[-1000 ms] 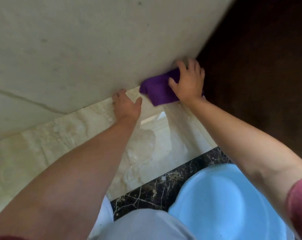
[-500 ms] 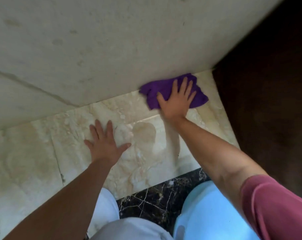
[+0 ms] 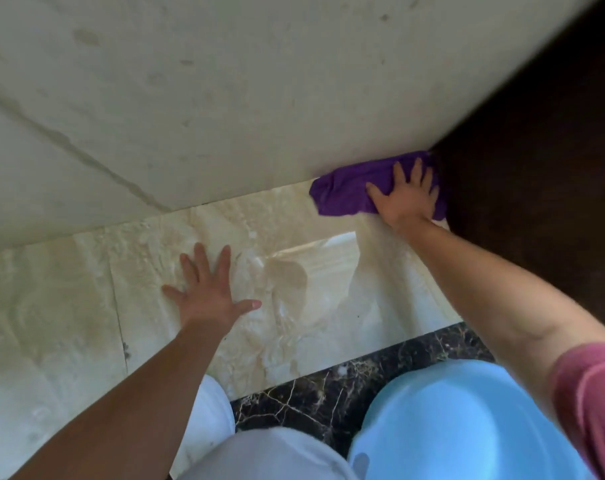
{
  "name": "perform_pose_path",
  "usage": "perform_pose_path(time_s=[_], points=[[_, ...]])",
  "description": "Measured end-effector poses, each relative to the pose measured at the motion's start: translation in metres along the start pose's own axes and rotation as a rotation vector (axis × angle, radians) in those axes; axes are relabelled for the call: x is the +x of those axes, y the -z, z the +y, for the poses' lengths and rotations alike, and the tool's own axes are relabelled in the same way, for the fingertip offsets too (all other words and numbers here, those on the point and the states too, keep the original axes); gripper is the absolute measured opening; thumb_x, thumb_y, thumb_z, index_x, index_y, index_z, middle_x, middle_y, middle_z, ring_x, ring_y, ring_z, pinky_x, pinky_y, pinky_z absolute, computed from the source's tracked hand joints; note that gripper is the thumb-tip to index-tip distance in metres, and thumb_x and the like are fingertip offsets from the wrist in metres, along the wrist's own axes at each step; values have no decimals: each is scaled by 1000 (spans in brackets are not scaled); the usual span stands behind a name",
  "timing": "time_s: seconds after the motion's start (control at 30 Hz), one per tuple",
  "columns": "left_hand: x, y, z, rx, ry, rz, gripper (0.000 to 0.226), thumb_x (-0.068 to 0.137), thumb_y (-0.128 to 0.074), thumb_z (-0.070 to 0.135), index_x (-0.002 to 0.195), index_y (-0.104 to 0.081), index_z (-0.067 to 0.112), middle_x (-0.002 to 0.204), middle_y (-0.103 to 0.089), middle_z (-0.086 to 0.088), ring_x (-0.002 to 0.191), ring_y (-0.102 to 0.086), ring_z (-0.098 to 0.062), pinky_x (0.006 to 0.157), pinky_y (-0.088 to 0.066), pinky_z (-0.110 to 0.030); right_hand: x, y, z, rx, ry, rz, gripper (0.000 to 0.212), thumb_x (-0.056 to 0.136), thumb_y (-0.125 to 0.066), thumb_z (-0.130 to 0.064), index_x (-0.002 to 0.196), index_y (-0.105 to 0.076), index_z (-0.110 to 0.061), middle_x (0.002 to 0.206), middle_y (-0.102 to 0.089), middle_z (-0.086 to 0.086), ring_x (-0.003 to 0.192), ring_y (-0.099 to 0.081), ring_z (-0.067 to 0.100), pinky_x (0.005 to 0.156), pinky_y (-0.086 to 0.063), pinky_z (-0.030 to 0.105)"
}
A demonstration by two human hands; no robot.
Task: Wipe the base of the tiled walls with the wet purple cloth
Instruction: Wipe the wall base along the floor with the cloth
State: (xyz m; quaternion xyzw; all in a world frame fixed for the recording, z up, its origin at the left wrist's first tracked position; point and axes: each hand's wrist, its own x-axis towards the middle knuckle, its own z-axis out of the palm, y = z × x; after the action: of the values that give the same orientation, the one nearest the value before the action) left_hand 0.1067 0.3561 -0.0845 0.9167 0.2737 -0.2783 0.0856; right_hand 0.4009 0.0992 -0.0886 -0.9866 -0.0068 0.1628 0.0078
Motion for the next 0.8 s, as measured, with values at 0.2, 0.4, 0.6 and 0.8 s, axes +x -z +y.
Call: perform_pose_path(time_s=[0.2, 0.4, 0.6, 0.8], points=[[-1, 1, -10, -94, -67, -20, 114, 69, -50, 86, 155, 5, 37, 164, 22, -8, 151, 17, -35, 112, -15, -72, -107, -42, -153, 95, 123, -63, 99, 81, -40, -76, 158, -18, -17, 166, -3, 18, 151, 4, 45, 117, -1, 65], [-60, 11, -68, -125, 52, -41, 108, 74, -56, 78, 156, -6, 29, 166, 13, -8, 152, 9, -34, 116, -10, -68, -136, -31, -198, 85, 134, -224, 99, 84, -40, -75, 158, -15, -15, 167, 2, 17, 151, 7, 44, 118, -2, 64], [-115, 47, -139, -171, 132, -75, 99, 80, -54, 74, 157, -11, 28, 167, 1, -7, 153, 0, -31, 119, -13, -60, -142, 15, -205, 125, 69, -163, 109, 75, -45, -81, 153, -25, -8, 162, -15, 24, 149, -11, 45, 117, -11, 61], [-125, 48, -153, -140, 162, -149, 82, 90, -45, 68, 155, -24, 22, 164, -17, -10, 150, -16, -32, 117, -22, -54, -183, -2, -240, 47, 140, -246, 110, 76, -43, -82, 155, -22, -8, 163, -16, 20, 149, -12, 43, 116, -12, 63]])
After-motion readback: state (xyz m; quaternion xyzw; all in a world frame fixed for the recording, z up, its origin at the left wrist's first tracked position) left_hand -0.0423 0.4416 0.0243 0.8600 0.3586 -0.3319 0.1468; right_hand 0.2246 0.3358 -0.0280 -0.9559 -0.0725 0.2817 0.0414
